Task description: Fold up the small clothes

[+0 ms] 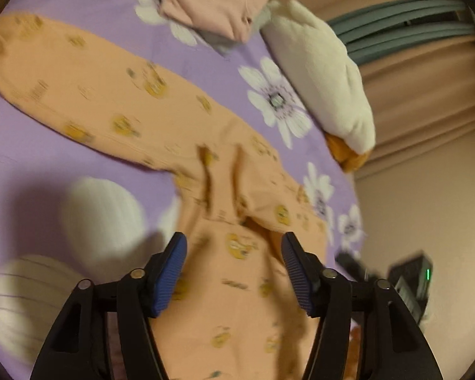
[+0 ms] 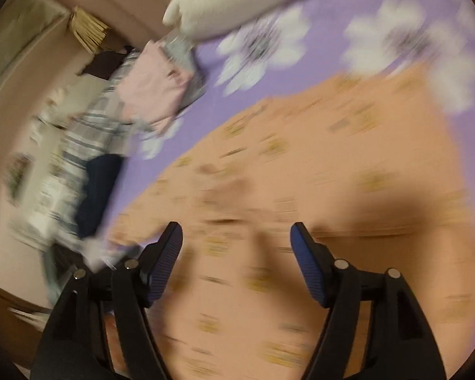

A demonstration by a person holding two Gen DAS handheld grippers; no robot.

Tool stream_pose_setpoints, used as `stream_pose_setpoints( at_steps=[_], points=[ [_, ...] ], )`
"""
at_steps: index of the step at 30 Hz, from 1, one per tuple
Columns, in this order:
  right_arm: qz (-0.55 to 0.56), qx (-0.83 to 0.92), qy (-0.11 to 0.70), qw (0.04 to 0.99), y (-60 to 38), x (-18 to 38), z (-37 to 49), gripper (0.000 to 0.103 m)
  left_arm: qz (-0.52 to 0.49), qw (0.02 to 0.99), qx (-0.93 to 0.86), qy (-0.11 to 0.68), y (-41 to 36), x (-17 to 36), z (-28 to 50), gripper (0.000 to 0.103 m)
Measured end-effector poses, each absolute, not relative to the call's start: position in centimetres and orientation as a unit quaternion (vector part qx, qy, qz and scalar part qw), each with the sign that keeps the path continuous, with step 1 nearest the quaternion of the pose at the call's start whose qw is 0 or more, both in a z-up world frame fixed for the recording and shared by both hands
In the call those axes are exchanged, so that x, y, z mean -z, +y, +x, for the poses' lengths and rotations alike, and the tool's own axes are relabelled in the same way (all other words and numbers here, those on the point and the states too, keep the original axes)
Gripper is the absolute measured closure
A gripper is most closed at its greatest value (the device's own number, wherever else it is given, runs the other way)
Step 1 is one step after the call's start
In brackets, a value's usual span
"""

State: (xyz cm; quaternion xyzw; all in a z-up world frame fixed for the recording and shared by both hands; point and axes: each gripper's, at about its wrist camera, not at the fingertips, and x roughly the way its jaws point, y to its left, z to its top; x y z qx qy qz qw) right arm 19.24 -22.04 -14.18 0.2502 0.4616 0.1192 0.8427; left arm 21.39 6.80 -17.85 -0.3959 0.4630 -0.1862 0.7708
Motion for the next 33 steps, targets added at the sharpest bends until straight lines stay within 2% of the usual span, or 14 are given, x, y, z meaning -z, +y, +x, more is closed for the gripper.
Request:
stream_pose_setpoints(
  at_steps=[1,2,9,13,15,16,17,19,20,26,33],
  points=[
    [0.223,-0.096,0.457,0.856,-23.1,13.9,18.1,0.02,-0.406,0.756,0.195,0.476,5.9,18.4,22.2,0.042],
    [0.207,-0.08,0.457,0.861,-24.1,14.0,17.4,0.018,-0.409,0.747,0.206,0.483,5.1,18.7,22.7,0.042],
    [0.141,0.009,0.469,0.872,-28.8,16.9,15.1,0.018,-0.352,0.771,0.183,0.498,0.1,19.9,25.6,0.042],
    [0.19,0.037,0.468,0.863,-31.0,17.9,15.3,0.018,-0.345,0.79,0.177,0.475,0.1,19.4,26.0,0.042],
    [0.213,0.049,0.453,0.864,-32.0,18.1,15.3,0.018,-0.327,0.804,0.164,0.468,0.4,19.3,26.2,0.049],
    [0.219,0.056,0.447,0.866,-32.2,18.1,15.4,0.018,-0.303,0.816,0.143,0.471,0.5,19.2,26.5,0.064],
    [0.223,0.057,0.446,0.865,-32.4,18.4,15.6,0.018,-0.289,0.824,0.127,0.471,0.7,19.2,26.6,0.074],
    [0.226,0.057,0.451,0.862,-32.6,18.7,15.8,0.024,-0.269,0.833,0.115,0.469,1.2,19.3,27.2,0.081],
    [0.229,0.059,0.453,0.86,-32.8,19.0,15.8,0.026,-0.262,0.835,0.112,0.471,1.2,19.4,27.4,0.09],
    [0.209,0.071,0.454,0.863,-32.7,19.2,15.7,0.049,-0.255,0.846,0.077,0.462,3.3,19.0,27.2,0.095],
    [0.22,0.07,0.454,0.861,-33.3,19.4,15.6,0.051,-0.311,0.825,0.091,0.463,4.8,19.1,27.5,0.095]
  ],
)
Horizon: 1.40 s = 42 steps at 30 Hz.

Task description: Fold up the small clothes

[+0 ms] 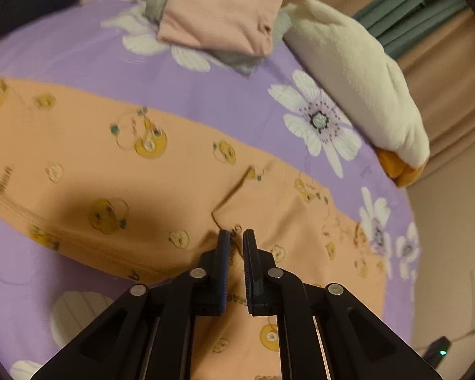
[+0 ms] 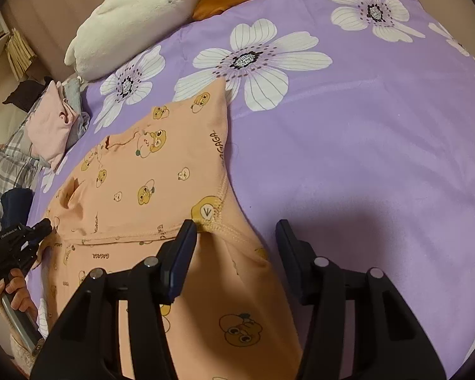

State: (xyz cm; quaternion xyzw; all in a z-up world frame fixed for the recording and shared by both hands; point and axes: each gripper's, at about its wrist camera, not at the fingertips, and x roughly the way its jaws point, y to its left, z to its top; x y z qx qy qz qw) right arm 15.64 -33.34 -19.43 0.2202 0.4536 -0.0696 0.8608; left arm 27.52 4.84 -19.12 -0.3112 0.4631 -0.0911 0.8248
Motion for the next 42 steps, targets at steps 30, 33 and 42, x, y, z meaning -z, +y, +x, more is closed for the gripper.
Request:
stream_pose_setpoints(
  at_steps=[30,33,42],
  points=[
    [0.253,0.05,0.457,0.851,-34.3,19.0,15.5,0.048,-0.363,0.81,0.051,0.458,4.7,19.2,27.5,0.09],
    [0.251,0.053,0.457,0.852,-34.4,19.0,15.6,0.048,-0.44,0.748,0.094,0.487,4.7,21.2,28.5,0.054],
    [0.245,0.051,0.462,0.851,-34.4,19.3,15.8,0.048,-0.447,0.713,0.166,0.513,2.1,21.4,28.2,0.038]
  ],
)
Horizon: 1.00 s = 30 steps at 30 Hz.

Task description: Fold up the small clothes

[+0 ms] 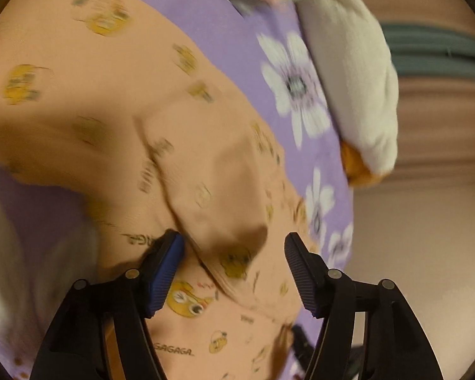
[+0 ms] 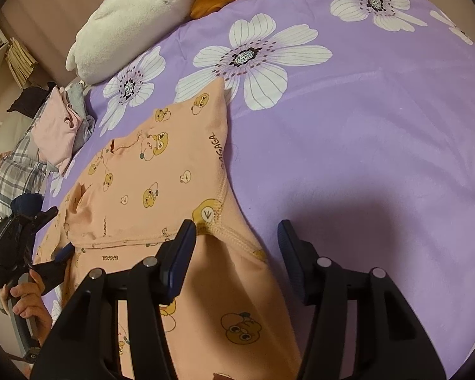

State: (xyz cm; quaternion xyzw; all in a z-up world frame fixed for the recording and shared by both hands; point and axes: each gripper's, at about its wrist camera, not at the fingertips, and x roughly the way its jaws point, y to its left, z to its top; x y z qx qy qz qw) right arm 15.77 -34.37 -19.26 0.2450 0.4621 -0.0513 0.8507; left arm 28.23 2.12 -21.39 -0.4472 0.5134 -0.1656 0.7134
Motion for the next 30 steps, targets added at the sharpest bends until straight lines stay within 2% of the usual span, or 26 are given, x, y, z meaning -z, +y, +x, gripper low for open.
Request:
stream_pose_setpoints(
  at_steps=[3,5,10,19,23,27,30],
  points=[
    [0.242,0.052,0.464,0.851,-34.2,19.2,15.7,0.048,-0.431,0.745,0.145,0.488,1.5,20.8,28.1,0.039],
    [0.241,0.05,0.465,0.85,-34.2,19.2,15.7,0.048,-0.434,0.76,0.133,0.464,1.6,20.6,28.0,0.064],
    [0.241,0.049,0.465,0.85,-34.3,19.2,15.7,0.048,-0.379,0.795,0.09,0.464,0.8,20.8,29.4,0.101],
    [0.232,0.054,0.461,0.855,-34.1,19.2,15.7,0.048,-0.283,0.87,-0.005,0.403,1.7,18.1,26.7,0.101],
    [0.225,0.058,0.458,0.858,-33.8,19.0,15.6,0.048,-0.229,0.877,-0.03,0.422,1.1,19.0,26.4,0.101],
    [0.221,0.056,0.452,0.862,-33.7,18.5,15.6,0.049,-0.253,0.857,-0.025,0.449,2.2,20.3,26.6,0.101],
    [0.233,0.042,0.423,0.874,-34.1,16.7,15.4,0.049,-0.281,0.838,-0.008,0.467,3.3,19.3,26.0,0.086]
  ],
)
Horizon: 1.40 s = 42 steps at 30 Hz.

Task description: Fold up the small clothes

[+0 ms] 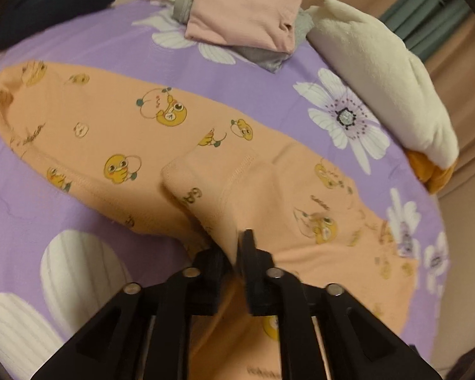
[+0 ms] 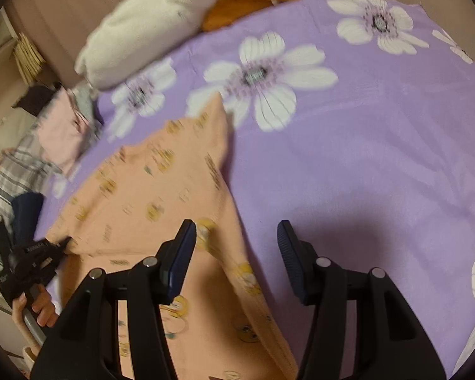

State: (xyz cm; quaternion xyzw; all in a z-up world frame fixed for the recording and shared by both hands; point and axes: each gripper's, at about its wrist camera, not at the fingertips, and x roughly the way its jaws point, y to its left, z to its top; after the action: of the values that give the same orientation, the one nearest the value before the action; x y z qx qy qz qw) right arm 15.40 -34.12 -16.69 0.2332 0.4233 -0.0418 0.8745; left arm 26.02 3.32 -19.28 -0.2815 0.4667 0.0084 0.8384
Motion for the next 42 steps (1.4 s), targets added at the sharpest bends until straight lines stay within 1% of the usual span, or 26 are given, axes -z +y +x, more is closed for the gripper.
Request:
stream_pose_setpoints(
  at_steps=[2,5,6,8,10,11,12,14,15,17,18,20,21,22,23,25,27,29,30,31,32,33,35,36,37,42],
  points=[
    [0.245,0.021,0.401,0.882,-34.0,15.3,15.2,0.048,-0.29,0.834,0.0,0.469,3.7,18.2,25.5,0.064],
    [0.227,0.004,0.392,0.892,-32.9,15.0,15.5,0.048,-0.321,0.836,0.018,0.446,4.7,16.5,24.5,0.049],
    [0.219,0.003,0.398,0.891,-32.5,15.4,15.8,0.048,-0.327,0.836,0.022,0.441,4.9,16.2,24.4,0.049],
    [0.212,-0.02,0.433,0.876,-31.6,17.3,17.3,0.053,-0.321,0.847,0.016,0.424,5.3,15.9,24.3,0.049],
    [0.208,-0.015,0.464,0.861,-31.4,19.1,18.4,0.071,-0.3,0.853,-0.002,0.426,5.1,16.3,24.6,0.049],
    [0.177,0.004,0.467,0.867,-31.2,19.5,18.7,0.08,-0.293,0.85,-0.006,0.437,4.9,16.8,25.1,0.049],
    [0.14,0.024,0.458,0.878,-31.1,19.6,18.8,0.096,-0.294,0.843,-0.001,0.45,4.7,17.4,25.4,0.049],
    [0.065,0.098,0.445,0.888,-32.0,19.9,18.4,0.095,-0.314,0.821,0.028,0.476,4.2,18.6,25.9,0.049],
    [0.062,0.118,0.446,0.885,-32.9,20.1,18.2,0.094,-0.321,0.813,0.042,0.484,4.0,18.9,26.1,0.049],
    [0.117,0.089,0.446,0.883,-35.2,19.8,17.3,0.092,-0.322,0.812,0.046,0.484,3.8,18.8,26.1,0.049],
    [0.141,0.069,0.451,0.879,-36.0,19.4,17.0,0.085,-0.316,0.818,0.037,0.48,3.9,18.6,26.0,0.049],
    [0.138,0.034,0.467,0.873,-35.8,18.6,16.6,0.061,-0.292,0.829,0.025,0.477,3.7,18.2,25.9,0.049],
    [0.123,0.014,0.471,0.874,-35.0,18.3,16.5,0.033,-0.285,0.832,0.031,0.475,3.7,18.0,25.8,0.049],
    [0.101,-0.004,0.471,0.876,-33.6,18.0,16.3,0.021,-0.283,0.833,0.035,0.474,3.9,17.9,25.7,0.049],
    [0.083,-0.013,0.466,0.881,-32.6,17.9,16.1,0.021,-0.288,0.833,0.035,0.47,4.2,17.8,25.6,0.049],
    [0.04,-0.028,0.459,0.887,-30.2,18.1,15.9,0.024,-0.313,0.829,0.029,0.462,4.9,18.0,25.5,0.049],
    [-0.057,0.012,0.457,0.888,-28.1,19.3,16.9,0.027,-0.336,0.817,0.031,0.467,5.2,18.5,25.6,0.049],
    [-0.115,0.036,0.454,0.883,-27.5,20.3,17.3,0.029,-0.317,0.819,0.035,0.477,4.9,18.9,25.7,0.049],
    [-0.115,0.029,0.437,0.892,-27.5,20.2,17.0,0.039,-0.294,0.825,0.028,0.481,4.6,19.0,25.8,0.049],
    [-0.103,0.03,0.43,0.896,-28.0,19.9,17.1,0.056,-0.277,0.832,0.021,0.48,4.5,19.1,25.8,0.049],
    [-0.082,0.049,0.427,0.899,-28.8,19.7,17.3,0.064,-0.276,0.835,0.02,0.476,4.6,19.2,25.7,0.049],
    [-0.058,0.069,0.423,0.902,-29.8,19.5,17.5,0.075,-0.285,0.835,0.022,0.471,4.7,19.3,25.7,0.049],
    [0.014,0.085,0.421,0.903,-32.5,19.3,17.8,0.077,-0.302,0.829,0.03,0.47,4.9,19.5,25.9,0.049],
    [0.035,0.083,0.422,0.902,-33.4,19.4,17.9,0.08,-0.31,0.826,0.037,0.469,5.0,19.7,26.0,0.049],
    [0.051,0.083,0.423,0.901,-34.0,19.5,17.9,0.08,-0.317,0.824,0.041,0.468,5.0,19.9,26.1,0.049],
    [0.094,0.095,0.432,0.892,-34.4,20.2,17.7,0.08,-0.266,0.847,0.028,0.46,4.0,20.1,26.0,0.049]
  ],
)
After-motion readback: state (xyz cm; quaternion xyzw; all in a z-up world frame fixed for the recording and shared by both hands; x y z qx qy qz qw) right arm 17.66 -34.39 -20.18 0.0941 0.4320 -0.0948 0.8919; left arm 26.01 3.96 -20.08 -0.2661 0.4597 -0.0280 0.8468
